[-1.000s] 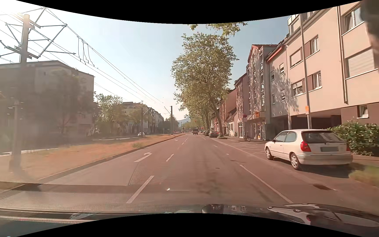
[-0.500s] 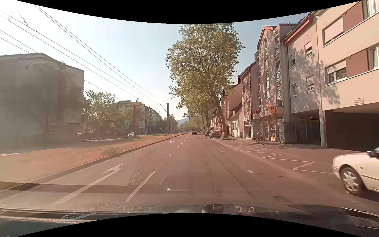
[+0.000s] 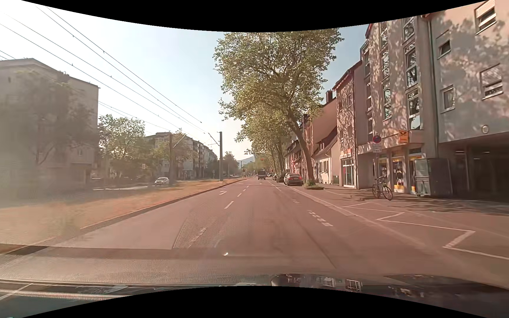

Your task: Follow the waypoints while adhering to traffic rules and regulations

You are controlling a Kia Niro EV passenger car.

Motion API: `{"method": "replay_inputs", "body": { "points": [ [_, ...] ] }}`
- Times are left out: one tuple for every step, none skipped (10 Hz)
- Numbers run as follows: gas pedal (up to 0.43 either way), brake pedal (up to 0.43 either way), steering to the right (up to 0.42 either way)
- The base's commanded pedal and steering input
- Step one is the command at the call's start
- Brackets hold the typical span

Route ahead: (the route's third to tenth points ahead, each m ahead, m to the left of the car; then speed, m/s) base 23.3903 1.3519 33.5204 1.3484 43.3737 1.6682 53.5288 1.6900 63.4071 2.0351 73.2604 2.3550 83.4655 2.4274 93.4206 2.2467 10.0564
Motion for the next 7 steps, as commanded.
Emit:
{"method": "replay_inputs", "body": {
  "points": [
    [0.000,0.000,-0.004],
    [0.000,0.000,-0.004],
    [0.000,0.000,-0.004],
    [0.000,0.000,-0.004],
    [0.000,0.000,-0.003],
    [0.000,0.000,-0.003],
    [0.000,0.000,-0.003]
  ]
}}
